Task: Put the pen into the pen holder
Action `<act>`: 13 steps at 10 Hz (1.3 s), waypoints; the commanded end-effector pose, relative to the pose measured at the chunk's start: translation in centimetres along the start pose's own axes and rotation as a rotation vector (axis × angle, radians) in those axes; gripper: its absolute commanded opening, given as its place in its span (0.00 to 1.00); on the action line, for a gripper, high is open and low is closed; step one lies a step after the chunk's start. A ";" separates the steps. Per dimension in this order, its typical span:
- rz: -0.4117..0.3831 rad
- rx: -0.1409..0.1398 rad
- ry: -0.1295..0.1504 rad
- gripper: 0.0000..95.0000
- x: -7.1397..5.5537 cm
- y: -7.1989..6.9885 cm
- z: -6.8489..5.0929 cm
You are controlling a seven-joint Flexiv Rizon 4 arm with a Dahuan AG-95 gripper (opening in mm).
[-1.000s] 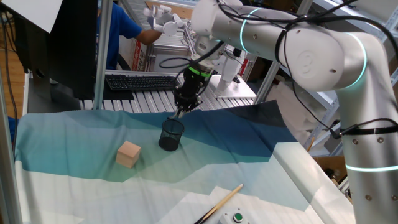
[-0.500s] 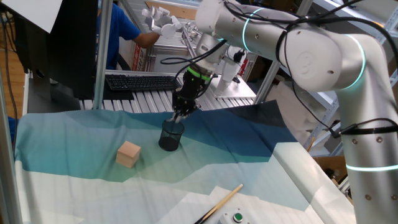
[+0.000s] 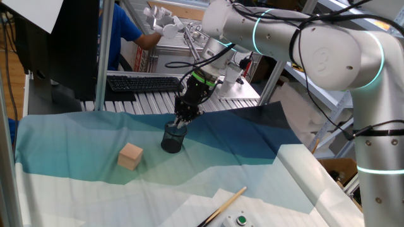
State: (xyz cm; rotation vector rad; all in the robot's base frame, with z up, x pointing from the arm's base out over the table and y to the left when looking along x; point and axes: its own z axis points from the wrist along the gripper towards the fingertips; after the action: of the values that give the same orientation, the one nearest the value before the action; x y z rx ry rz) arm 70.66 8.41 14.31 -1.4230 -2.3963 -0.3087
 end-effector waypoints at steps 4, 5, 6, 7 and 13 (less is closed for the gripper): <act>0.019 0.006 0.081 0.00 0.9 0.0 0.2; 0.024 0.004 0.094 0.00 0.9 0.0 0.3; 0.028 -0.001 0.120 0.00 1.0 -0.2 0.4; 0.029 -0.006 0.137 0.00 1.1 -0.3 0.6; 0.037 -0.023 0.200 0.00 1.4 -0.9 1.3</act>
State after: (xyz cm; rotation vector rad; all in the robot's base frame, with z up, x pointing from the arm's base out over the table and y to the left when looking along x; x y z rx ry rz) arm 68.96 9.47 13.53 -1.3797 -2.2141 -0.4452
